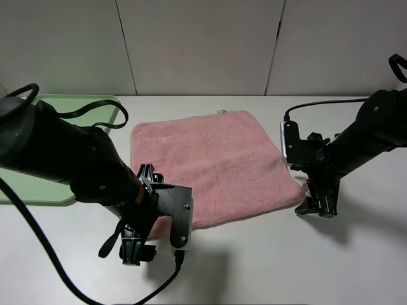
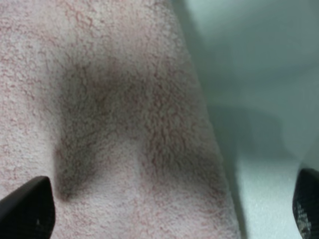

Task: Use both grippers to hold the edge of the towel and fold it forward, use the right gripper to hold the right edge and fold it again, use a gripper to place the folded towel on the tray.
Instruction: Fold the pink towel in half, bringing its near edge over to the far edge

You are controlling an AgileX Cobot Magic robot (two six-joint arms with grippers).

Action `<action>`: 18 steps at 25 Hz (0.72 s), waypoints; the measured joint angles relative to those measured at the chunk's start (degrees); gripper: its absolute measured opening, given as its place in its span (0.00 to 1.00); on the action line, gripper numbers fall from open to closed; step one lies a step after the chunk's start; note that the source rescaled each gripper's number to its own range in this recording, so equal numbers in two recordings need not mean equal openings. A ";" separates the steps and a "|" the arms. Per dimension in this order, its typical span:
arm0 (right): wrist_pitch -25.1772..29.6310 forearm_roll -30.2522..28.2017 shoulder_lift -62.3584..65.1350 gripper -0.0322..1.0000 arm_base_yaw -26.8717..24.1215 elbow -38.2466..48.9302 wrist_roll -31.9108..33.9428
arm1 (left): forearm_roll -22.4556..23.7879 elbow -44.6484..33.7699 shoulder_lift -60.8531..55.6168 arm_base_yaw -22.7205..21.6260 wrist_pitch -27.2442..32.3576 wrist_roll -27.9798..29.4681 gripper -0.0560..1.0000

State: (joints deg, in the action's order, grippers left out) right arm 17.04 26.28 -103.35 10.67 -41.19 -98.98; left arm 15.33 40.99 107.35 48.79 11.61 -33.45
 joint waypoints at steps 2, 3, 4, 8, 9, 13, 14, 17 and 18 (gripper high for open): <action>-0.13 1.12 0.00 1.00 0.00 0.00 -1.02 | 0.00 0.00 0.00 0.00 0.00 0.00 0.97; -0.26 1.69 0.00 1.00 0.00 0.00 -1.49 | 0.00 0.00 0.00 0.00 0.00 0.00 0.97; -0.32 2.18 0.00 1.00 0.00 0.00 -1.77 | 0.00 0.00 0.00 0.00 -0.05 0.00 0.97; -0.54 2.82 -0.11 1.00 0.00 0.00 -2.30 | 0.00 0.00 0.00 0.00 -0.05 0.00 0.97; -0.59 2.89 -0.32 1.00 0.00 0.00 -2.37 | 0.00 0.00 0.00 0.00 -0.05 0.00 0.97; -0.50 3.40 -2.37 1.00 0.00 -0.20 -2.55 | 0.00 0.00 0.06 0.00 -0.11 0.00 0.97; -0.41 3.64 -2.70 1.00 0.00 -0.36 -2.55 | 0.00 0.00 0.10 0.00 -0.16 0.00 0.97; -0.42 4.27 -3.07 1.00 0.00 -0.57 -2.50 | 0.00 0.00 0.10 0.00 -0.16 0.00 0.97; -0.42 4.39 -3.07 1.00 0.00 -0.64 -2.50 | 0.00 0.00 0.10 0.00 -0.16 0.00 0.97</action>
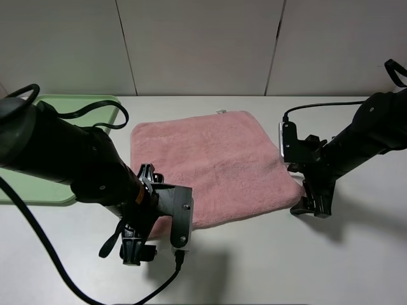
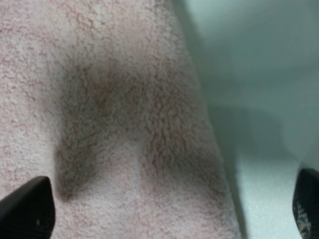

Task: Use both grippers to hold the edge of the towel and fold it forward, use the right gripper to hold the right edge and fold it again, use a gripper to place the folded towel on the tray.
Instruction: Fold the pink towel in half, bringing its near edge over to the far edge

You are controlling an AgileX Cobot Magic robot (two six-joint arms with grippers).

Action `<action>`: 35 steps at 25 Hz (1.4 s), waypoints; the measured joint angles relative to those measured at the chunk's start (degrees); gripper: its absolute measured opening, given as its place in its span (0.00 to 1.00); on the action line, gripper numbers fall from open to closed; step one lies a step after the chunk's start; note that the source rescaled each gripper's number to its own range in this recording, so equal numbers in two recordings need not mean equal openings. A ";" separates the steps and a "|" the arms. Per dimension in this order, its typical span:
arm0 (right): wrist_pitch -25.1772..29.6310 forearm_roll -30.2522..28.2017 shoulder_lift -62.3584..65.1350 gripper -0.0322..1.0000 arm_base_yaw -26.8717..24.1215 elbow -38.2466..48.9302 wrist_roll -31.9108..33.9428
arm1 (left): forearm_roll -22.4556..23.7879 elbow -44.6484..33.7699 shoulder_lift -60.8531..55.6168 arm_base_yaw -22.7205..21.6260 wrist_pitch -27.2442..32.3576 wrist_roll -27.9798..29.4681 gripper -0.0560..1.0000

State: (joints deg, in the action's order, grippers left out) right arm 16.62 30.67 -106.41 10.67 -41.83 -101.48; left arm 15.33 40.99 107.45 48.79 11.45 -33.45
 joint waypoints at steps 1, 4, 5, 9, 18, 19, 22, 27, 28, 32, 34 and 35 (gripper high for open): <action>0.00 0.06 0.00 1.00 0.00 0.00 0.00 | 0.00 0.00 0.00 0.00 0.00 0.00 0.97; -0.06 0.25 -0.21 1.00 0.00 0.00 0.02 | 0.00 0.00 0.00 0.00 0.00 0.00 0.96; -0.06 0.39 -0.21 1.00 0.00 0.00 0.02 | -0.06 0.00 0.07 0.04 0.00 0.00 0.95; 0.11 0.46 -0.32 0.94 0.00 0.00 0.06 | -0.63 0.00 0.15 0.29 0.70 0.11 0.84; -0.14 1.11 -0.58 0.60 0.00 0.00 1.87 | -0.75 -0.05 1.07 0.58 -1.11 0.18 0.32; -0.14 1.11 -0.58 0.56 0.00 0.00 2.14 | -0.37 -0.05 1.32 0.58 -1.50 0.18 0.24; -1.04 1.11 -0.65 0.41 0.00 0.00 2.77 | 0.45 -0.05 1.49 0.58 -2.36 0.12 0.09; -2.34 1.06 -0.98 0.11 0.00 0.00 5.01 | 0.94 -0.23 1.49 0.58 -2.97 0.12 0.06; -2.58 1.06 -1.04 0.05 0.00 0.00 5.38 | 0.99 -0.23 1.49 0.58 -3.02 0.12 0.06; -2.64 1.06 -1.04 0.03 0.00 0.00 5.86 | 1.12 -0.23 1.53 0.58 -3.19 0.06 0.06; -2.64 1.06 -1.04 0.03 0.00 0.00 5.93 | 1.12 -0.23 1.53 0.58 -3.25 0.06 0.06; -2.64 1.06 -1.04 0.03 0.00 0.00 5.99 | 1.12 -0.23 1.53 0.58 -3.25 0.06 0.06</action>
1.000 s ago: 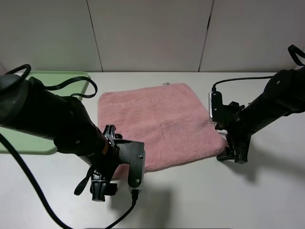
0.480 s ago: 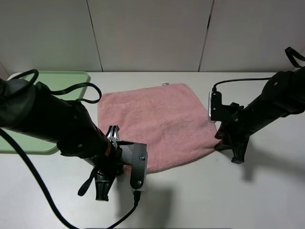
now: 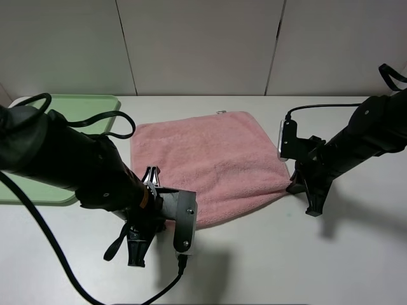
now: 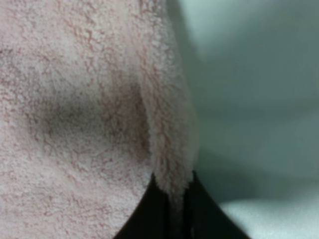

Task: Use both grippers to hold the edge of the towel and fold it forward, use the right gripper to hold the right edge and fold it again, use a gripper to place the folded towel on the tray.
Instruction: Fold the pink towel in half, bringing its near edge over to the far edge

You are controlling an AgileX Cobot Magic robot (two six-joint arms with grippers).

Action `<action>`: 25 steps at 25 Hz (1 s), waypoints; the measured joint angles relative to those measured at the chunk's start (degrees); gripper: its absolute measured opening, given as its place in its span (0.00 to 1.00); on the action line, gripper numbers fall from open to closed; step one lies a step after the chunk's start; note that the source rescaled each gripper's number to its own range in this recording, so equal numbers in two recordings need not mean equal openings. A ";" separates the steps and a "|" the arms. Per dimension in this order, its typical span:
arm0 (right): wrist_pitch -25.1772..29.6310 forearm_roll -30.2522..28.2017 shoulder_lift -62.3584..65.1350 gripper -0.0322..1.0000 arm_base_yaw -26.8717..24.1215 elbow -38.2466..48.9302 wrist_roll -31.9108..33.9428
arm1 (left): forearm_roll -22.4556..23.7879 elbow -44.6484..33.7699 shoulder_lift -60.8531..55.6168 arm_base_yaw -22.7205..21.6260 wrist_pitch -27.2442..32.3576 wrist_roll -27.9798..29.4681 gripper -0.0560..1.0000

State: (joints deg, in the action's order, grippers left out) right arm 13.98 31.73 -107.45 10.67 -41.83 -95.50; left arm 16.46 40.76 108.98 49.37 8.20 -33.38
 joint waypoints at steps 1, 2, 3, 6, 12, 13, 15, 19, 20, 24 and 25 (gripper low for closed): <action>0.00 0.00 0.00 0.03 0.00 0.00 0.05 | 0.00 0.00 0.00 0.00 0.00 0.00 0.06; 0.00 0.00 0.00 0.03 0.00 0.00 0.05 | 0.00 0.00 0.00 0.00 0.00 0.00 0.06; 0.00 0.00 0.00 0.03 0.00 0.00 0.05 | 0.00 0.00 0.00 0.00 0.00 0.00 0.06; 0.00 0.00 0.00 0.03 0.00 0.00 0.05 | 0.00 0.00 0.07 0.00 0.00 0.00 0.06; 0.10 0.00 0.00 0.03 0.00 0.00 0.05 | 0.00 0.00 0.07 0.00 0.00 0.00 0.06; 0.10 0.00 0.00 0.03 0.00 0.00 0.05 | 0.00 0.00 0.07 0.00 0.00 0.00 0.06; 0.10 0.00 0.00 0.03 0.00 0.00 0.05 | 0.00 0.00 0.07 0.00 0.00 -0.04 0.06; 0.10 0.00 0.00 0.03 0.00 0.00 0.05 | 1.01 0.00 0.07 0.00 0.10 -0.04 0.06; 0.10 0.00 0.00 0.03 0.00 0.00 0.05 | 1.51 0.00 0.07 0.00 0.21 -0.04 0.06; 0.15 0.00 0.00 0.03 0.00 0.00 0.05 | 3.14 0.00 0.07 0.00 0.34 -0.04 0.06; 0.15 0.00 0.00 0.03 0.00 0.00 0.05 | 3.25 0.00 0.07 0.00 0.34 -0.04 0.06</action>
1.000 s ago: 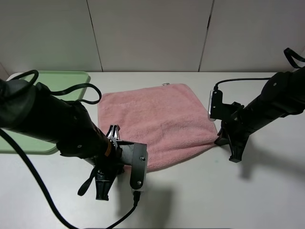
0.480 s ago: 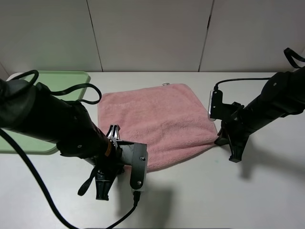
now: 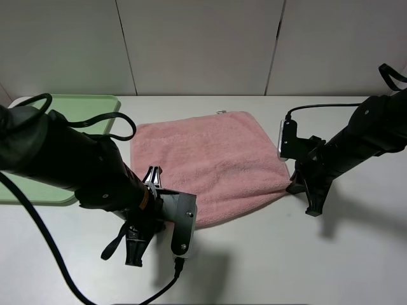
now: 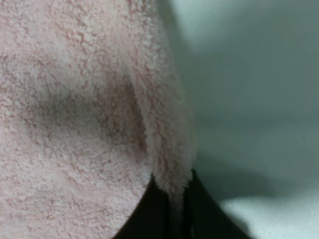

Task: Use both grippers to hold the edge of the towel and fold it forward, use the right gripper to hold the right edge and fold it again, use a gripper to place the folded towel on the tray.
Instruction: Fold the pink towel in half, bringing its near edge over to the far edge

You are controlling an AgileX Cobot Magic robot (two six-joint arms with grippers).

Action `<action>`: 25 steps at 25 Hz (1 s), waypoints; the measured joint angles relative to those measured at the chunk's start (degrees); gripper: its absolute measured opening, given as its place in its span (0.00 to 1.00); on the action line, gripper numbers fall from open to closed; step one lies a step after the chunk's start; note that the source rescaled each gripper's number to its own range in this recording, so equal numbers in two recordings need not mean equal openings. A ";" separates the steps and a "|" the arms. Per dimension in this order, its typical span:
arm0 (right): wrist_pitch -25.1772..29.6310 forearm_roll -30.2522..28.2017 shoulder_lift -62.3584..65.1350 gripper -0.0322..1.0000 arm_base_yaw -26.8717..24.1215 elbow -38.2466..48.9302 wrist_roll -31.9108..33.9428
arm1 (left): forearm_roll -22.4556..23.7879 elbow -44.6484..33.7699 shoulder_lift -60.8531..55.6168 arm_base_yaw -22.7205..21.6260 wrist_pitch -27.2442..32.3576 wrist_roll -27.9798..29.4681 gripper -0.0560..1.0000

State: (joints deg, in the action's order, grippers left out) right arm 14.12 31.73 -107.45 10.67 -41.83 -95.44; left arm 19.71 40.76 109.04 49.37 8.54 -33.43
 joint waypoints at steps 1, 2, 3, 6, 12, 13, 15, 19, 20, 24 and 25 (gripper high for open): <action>0.00 0.00 0.00 0.03 0.00 0.00 0.00 | 0.06 0.00 0.00 0.00 0.00 0.00 0.06; 0.00 0.00 0.00 0.03 0.00 0.00 0.07 | 0.18 0.00 0.00 0.00 0.06 0.11 0.06; 0.00 0.00 0.00 0.03 0.00 0.00 0.28 | 0.23 0.07 0.00 0.00 0.10 0.48 0.06; 0.06 -0.05 0.52 0.03 0.00 0.06 1.13 | 0.23 0.99 0.14 0.00 1.61 2.86 0.06; 3.73 -0.95 3.45 0.03 0.00 0.44 2.72 | 0.30 5.11 1.19 0.00 8.21 8.81 0.06; 4.44 -1.02 4.13 0.03 0.00 0.44 2.89 | 0.30 5.63 1.30 0.07 9.17 9.30 0.06; 5.61 -1.07 5.37 0.03 0.00 0.44 3.70 | 0.30 6.61 1.70 0.11 11.09 9.90 0.06; 7.41 -1.14 7.90 0.03 0.00 0.56 5.30 | 0.64 7.43 1.72 0.11 13.76 11.47 0.06; 8.00 -1.22 8.53 0.03 0.00 0.56 5.38 | 0.73 7.43 1.31 0.11 14.00 11.85 0.06; 10.07 -1.85 11.19 0.03 0.31 0.61 6.01 | 0.84 6.99 -3.20 0.06 16.46 12.75 0.06; 10.23 -2.15 12.02 0.03 0.31 0.61 6.51 | 0.84 6.99 -4.77 0.06 16.89 12.87 0.06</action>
State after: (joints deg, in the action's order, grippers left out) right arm 24.36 29.57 -95.43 10.98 -41.22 -88.93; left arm 20.54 47.75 104.28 49.43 25.44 -20.55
